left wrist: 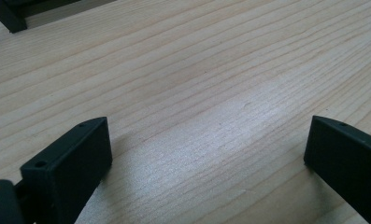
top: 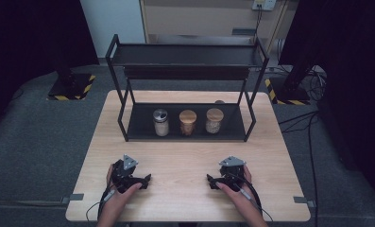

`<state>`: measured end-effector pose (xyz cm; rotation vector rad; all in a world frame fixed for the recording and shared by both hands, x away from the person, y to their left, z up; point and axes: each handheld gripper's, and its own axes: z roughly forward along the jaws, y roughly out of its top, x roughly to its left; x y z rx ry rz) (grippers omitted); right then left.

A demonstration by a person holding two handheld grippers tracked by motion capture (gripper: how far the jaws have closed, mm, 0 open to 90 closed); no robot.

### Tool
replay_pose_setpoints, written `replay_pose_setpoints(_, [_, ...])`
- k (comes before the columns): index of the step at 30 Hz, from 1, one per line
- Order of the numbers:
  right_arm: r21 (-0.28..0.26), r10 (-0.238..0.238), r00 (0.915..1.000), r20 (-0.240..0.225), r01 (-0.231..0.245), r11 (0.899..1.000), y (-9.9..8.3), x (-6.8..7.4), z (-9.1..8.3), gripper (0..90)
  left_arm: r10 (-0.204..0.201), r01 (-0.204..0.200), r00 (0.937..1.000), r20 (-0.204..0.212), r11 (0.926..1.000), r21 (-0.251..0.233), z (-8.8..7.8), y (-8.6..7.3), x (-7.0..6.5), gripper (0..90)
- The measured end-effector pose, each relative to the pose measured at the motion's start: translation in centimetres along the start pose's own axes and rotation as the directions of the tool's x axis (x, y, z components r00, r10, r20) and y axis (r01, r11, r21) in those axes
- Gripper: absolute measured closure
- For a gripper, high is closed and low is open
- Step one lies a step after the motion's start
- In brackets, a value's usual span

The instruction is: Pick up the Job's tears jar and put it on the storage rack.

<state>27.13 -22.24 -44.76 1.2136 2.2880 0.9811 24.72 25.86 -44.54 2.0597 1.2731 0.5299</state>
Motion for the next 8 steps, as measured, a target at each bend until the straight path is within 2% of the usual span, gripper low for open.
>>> replay_pose_setpoints(8, [0.003, 0.008, 1.0000, 0.004, -0.008, 1.000, 0.03, 0.06, 0.02, 3.3, 0.000, 0.000, 1.0000, 0.000, 1.0000, 0.000, 0.00, 0.00, 0.00, 0.0])
